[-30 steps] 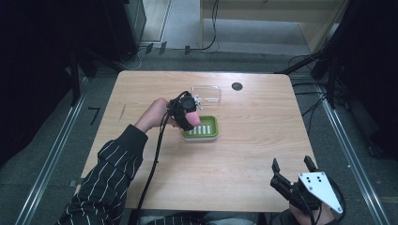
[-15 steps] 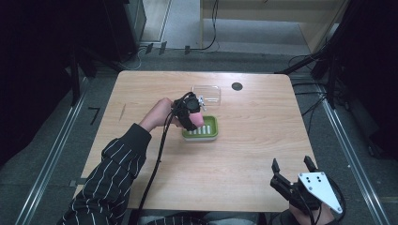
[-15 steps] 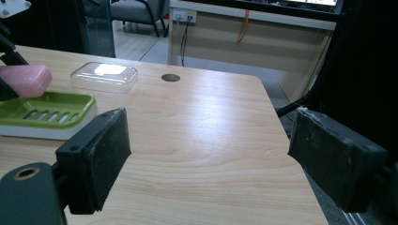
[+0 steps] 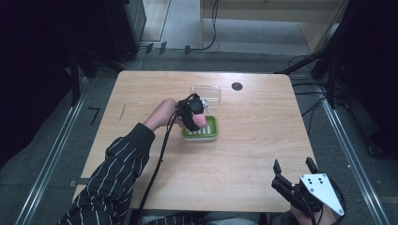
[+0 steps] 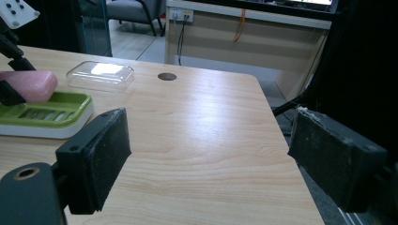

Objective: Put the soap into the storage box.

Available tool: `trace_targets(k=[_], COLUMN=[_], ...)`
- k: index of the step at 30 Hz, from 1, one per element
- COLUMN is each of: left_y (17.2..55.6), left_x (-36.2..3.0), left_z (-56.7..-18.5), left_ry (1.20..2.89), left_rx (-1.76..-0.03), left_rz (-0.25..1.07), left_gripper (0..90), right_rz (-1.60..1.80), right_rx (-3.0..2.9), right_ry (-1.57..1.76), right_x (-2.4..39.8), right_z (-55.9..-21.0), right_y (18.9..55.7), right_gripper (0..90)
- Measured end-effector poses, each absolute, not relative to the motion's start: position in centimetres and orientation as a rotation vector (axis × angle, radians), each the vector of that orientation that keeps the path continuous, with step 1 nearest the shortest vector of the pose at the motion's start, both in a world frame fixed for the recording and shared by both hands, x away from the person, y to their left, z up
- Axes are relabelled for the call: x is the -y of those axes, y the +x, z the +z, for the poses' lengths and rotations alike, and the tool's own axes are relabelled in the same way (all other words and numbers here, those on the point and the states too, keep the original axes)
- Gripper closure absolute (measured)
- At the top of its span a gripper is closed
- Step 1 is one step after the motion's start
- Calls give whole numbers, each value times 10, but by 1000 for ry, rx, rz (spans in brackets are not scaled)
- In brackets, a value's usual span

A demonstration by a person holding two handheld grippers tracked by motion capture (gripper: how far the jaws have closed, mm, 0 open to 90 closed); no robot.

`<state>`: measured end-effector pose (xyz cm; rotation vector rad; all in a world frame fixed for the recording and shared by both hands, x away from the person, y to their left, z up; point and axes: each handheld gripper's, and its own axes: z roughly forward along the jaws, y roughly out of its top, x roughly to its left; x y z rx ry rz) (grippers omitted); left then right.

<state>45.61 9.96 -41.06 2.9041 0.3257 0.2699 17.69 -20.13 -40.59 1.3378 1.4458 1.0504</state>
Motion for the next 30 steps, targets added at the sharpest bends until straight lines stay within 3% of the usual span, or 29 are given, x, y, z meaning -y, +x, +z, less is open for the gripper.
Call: trace_targets(k=[30], left_y=[458], left_x=[-90], left_z=[-433], left_ry=[2913], left_rx=[-226], left_rz=[294], left_gripper=[384], right_rz=[1044], right_rx=[-1441], right_ry=[1343], right_x=[203], right_z=[-406], right_y=[174], right_gripper=[127])
